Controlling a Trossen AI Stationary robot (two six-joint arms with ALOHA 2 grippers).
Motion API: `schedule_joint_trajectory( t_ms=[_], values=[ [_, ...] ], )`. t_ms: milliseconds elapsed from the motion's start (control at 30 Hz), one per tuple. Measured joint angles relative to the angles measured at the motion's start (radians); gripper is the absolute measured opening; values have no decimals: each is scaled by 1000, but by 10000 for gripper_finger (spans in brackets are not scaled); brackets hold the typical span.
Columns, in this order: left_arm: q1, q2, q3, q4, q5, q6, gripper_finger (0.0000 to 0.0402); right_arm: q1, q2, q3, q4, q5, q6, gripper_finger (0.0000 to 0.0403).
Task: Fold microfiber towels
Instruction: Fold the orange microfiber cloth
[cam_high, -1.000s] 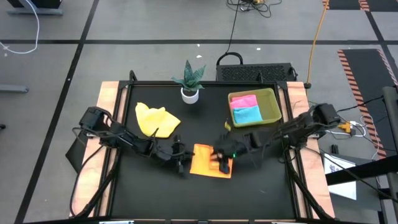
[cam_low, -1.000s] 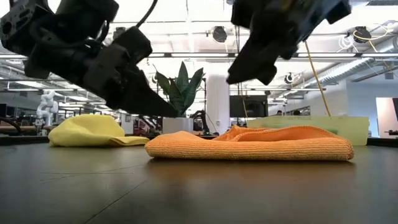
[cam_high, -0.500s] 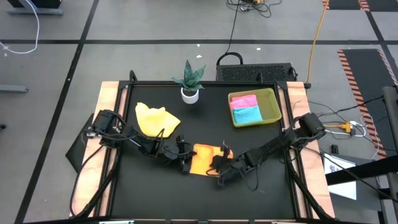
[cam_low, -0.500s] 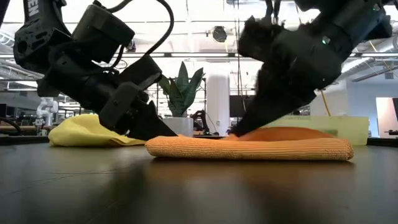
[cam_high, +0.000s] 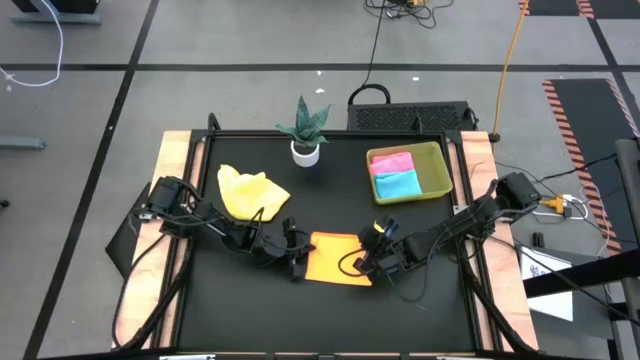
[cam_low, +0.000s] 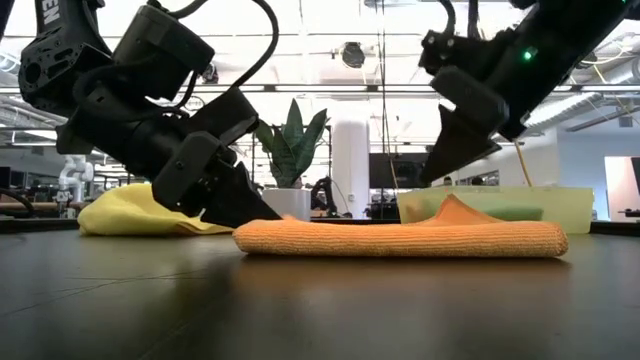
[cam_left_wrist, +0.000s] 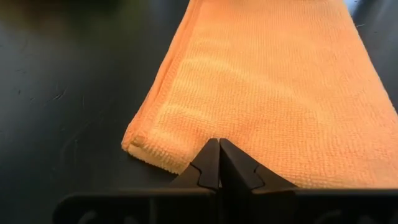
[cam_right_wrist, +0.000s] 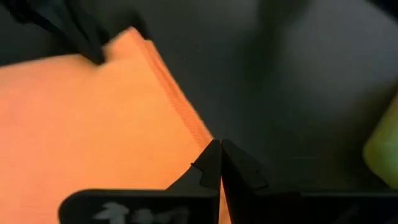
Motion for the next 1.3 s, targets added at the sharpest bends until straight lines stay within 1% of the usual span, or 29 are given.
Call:
schedule_joint_trajectory(
  t_ms=[100,167,267,333,467,533,667,767,867,1000,1067,1200,1300],
  values=[
    [-1,0,0,15,2,-9,3,3,-4,0,34,-37,-26,1],
    [-1,0,0,30,2,-21,4,3,2,-2,73,-83,-42,1],
    [-1,0,0,66,16,-22,11,-1,17,-49,152,-128,-50,0],
    [-1,0,0,74,21,-17,10,-9,23,-101,200,-119,-30,0],
    [3,0,0,35,20,-10,3,-22,23,-219,286,-41,89,0],
    [8,0,0,10,19,-21,7,-22,23,-276,366,-25,133,0],
    [7,-1,0,6,1,-28,9,-17,22,-359,538,-22,120,0],
    [-8,-41,-1,9,0,-34,3,-4,8,-371,571,-24,82,0],
    [-21,-98,0,13,-1,-48,6,5,-27,-371,577,-25,55,0],
    [-16,-111,12,28,-2,-25,7,16,-85,-371,594,-26,17,0],
    [3,-90,30,33,-3,-4,3,23,-98,-371,636,-39,-27,0],
    [49,-21,41,16,-3,-12,6,26,-86,-369,749,-125,-102,0],
    [78,14,42,-5,-4,-38,4,26,-49,-370,736,-155,-89,0]
  ],
)
